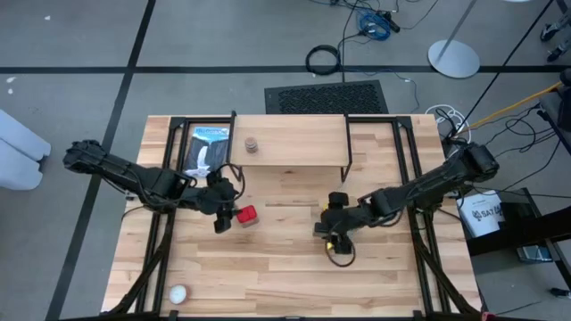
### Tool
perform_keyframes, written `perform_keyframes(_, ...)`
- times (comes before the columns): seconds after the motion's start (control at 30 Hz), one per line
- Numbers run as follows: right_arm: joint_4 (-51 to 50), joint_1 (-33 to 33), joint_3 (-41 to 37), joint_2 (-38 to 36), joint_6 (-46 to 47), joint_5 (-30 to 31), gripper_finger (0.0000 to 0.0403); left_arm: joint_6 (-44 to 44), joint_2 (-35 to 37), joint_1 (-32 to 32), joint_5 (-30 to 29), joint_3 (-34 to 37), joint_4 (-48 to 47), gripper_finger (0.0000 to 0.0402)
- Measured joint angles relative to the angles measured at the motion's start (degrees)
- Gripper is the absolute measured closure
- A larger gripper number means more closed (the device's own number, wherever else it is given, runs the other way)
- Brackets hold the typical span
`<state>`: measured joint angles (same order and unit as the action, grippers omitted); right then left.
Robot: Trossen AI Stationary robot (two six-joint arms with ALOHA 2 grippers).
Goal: Shelf spices
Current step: Put the black seasoning can on the shelf
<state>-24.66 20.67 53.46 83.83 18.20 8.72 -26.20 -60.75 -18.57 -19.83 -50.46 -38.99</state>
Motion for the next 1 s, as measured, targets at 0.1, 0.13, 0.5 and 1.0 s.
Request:
perform_keyframes(0.1,-2.78,0.09,3.1,3.19,0.76,0.19,0.0135,0.03,0.0,0.0,-0.03,0.0,1.29,0.0104)
perform_keyframes(0.13,-3.99,0.09,4.27,4.21,0.85,0.21,0.0135,0.04,0.0,0.0,-0.03,0.0,1.87,0.0104)
perform_keyframes(0.5,-13.48,0.09,12.67,14.38,0.92,0.12,0.0136,2.78,0.0,-0.11,-0.64,0.0,4.65,0.0104)
perform_keyframes(1.0,-13.4,0.09,13.24,15.28,0.89,-0.03,0.022,4.55,0.0,-0.22,-0.68,0.0,7.85,0.0104)
